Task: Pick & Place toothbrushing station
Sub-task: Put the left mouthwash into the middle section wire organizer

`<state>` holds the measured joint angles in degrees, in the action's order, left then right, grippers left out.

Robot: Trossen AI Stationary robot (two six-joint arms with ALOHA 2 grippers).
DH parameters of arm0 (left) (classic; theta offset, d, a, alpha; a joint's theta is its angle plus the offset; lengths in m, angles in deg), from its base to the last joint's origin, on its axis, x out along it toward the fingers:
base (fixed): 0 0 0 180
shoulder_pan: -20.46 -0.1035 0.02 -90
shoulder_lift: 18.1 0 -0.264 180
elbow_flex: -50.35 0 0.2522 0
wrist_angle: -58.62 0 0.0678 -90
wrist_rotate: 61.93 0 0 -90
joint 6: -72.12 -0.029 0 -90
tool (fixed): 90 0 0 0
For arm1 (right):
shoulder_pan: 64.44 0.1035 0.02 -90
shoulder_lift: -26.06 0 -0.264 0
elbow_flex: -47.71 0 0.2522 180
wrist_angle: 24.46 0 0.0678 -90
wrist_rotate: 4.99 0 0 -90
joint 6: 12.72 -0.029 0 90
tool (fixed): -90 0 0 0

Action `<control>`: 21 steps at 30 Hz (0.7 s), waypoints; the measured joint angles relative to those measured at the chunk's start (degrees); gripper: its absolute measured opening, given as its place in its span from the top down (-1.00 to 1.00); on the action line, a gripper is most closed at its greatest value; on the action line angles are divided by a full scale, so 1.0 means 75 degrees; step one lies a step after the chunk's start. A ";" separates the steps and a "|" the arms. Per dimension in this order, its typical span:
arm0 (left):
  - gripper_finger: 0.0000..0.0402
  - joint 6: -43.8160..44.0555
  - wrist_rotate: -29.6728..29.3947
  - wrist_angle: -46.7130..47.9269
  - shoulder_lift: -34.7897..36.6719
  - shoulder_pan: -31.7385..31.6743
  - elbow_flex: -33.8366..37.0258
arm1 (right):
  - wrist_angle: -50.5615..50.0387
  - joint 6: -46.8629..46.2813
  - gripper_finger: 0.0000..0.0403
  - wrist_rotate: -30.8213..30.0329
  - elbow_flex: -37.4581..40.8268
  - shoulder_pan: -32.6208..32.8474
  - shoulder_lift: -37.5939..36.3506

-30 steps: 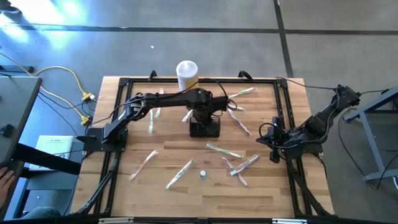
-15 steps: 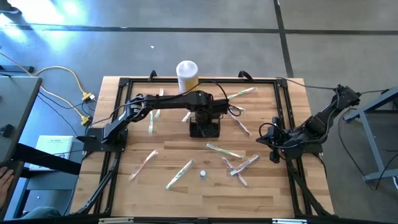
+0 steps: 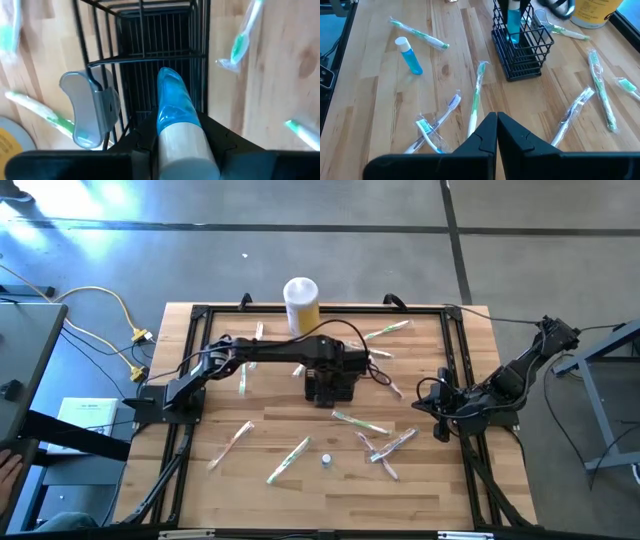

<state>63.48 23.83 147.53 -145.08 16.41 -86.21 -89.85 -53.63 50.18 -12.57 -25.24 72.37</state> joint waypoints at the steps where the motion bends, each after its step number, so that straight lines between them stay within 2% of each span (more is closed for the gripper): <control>1: 0.59 -0.0090 -0.0011 -0.0032 0.0000 0.0000 0.0059 | 0.0000 0.0000 0.98 0.0003 0.0000 0.0000 0.0000; 7: 0.59 -0.0335 -0.0018 -0.0122 0.0000 -0.0006 0.0369 | -0.0001 -0.0003 0.98 0.0006 0.0000 0.0000 0.0000; 21: 0.59 -0.0819 -0.0142 -0.0311 -0.0086 -0.0137 0.0389 | -0.0009 0.0020 0.98 -0.0026 0.0000 0.0000 0.0000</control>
<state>57.34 22.77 145.20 -145.73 15.38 -83.29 -89.92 -53.47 49.98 -12.57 -25.24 72.37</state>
